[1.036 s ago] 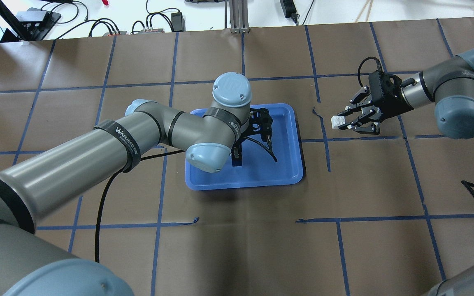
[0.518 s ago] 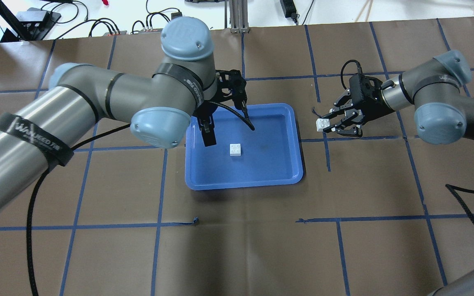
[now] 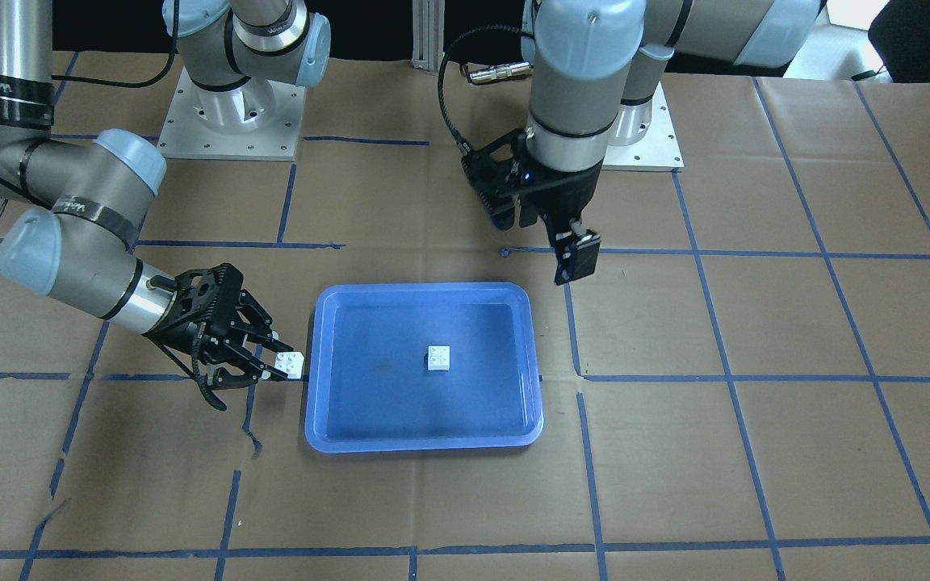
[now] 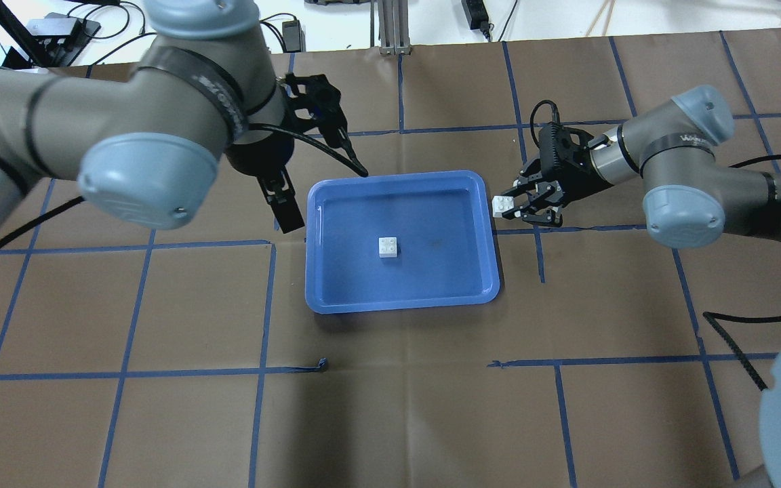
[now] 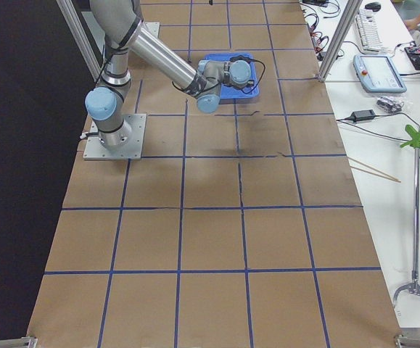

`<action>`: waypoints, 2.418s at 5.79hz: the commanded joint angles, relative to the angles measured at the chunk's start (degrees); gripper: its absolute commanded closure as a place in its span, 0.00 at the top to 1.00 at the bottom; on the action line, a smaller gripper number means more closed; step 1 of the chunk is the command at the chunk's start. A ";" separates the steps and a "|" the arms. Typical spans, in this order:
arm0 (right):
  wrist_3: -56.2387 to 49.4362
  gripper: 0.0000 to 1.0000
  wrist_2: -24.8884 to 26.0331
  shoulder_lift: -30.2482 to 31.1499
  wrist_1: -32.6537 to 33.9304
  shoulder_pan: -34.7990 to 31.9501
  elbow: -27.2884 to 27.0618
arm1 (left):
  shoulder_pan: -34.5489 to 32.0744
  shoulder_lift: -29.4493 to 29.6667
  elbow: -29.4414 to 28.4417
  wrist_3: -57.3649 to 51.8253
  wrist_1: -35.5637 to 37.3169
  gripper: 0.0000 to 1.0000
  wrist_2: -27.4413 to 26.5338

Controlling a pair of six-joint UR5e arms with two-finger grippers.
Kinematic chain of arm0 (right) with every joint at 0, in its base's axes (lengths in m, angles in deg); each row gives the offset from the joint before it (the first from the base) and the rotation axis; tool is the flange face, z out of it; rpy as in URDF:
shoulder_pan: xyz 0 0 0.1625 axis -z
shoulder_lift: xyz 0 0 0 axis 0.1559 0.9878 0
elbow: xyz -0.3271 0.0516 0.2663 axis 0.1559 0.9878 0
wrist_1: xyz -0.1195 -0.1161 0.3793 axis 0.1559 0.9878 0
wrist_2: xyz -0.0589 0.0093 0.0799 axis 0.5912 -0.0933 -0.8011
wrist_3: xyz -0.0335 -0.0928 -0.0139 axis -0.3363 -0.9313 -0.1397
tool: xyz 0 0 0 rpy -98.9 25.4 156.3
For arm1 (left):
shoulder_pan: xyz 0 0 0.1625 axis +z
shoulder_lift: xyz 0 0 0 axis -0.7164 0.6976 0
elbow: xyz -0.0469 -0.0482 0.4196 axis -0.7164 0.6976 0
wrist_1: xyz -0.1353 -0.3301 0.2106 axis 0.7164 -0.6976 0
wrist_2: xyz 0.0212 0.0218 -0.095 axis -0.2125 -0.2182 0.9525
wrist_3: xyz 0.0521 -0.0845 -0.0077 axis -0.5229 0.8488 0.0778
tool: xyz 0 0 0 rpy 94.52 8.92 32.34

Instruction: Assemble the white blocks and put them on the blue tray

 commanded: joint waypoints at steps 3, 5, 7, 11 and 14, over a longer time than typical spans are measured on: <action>8.04 0.31 0.33 -1.50 12.31 -5.70 -4.82 | 0.43 -1.37 -5.16 36.47 -9.19 0.99 -0.82; 10.85 0.30 3.13 -3.70 14.94 -8.25 -4.47 | 1.82 -1.64 -5.25 36.50 -9.55 0.99 -0.38; 12.17 0.30 3.23 -5.89 14.96 -8.78 -2.28 | 6.29 0.37 -5.25 36.68 -3.71 0.99 5.73; 12.36 0.30 2.70 -7.57 15.65 -10.28 -1.92 | 6.40 3.46 -4.90 36.85 2.05 0.99 5.77; 12.36 0.30 2.70 -8.54 16.89 -11.42 -2.00 | 6.40 4.17 0.27 36.06 11.37 0.99 5.33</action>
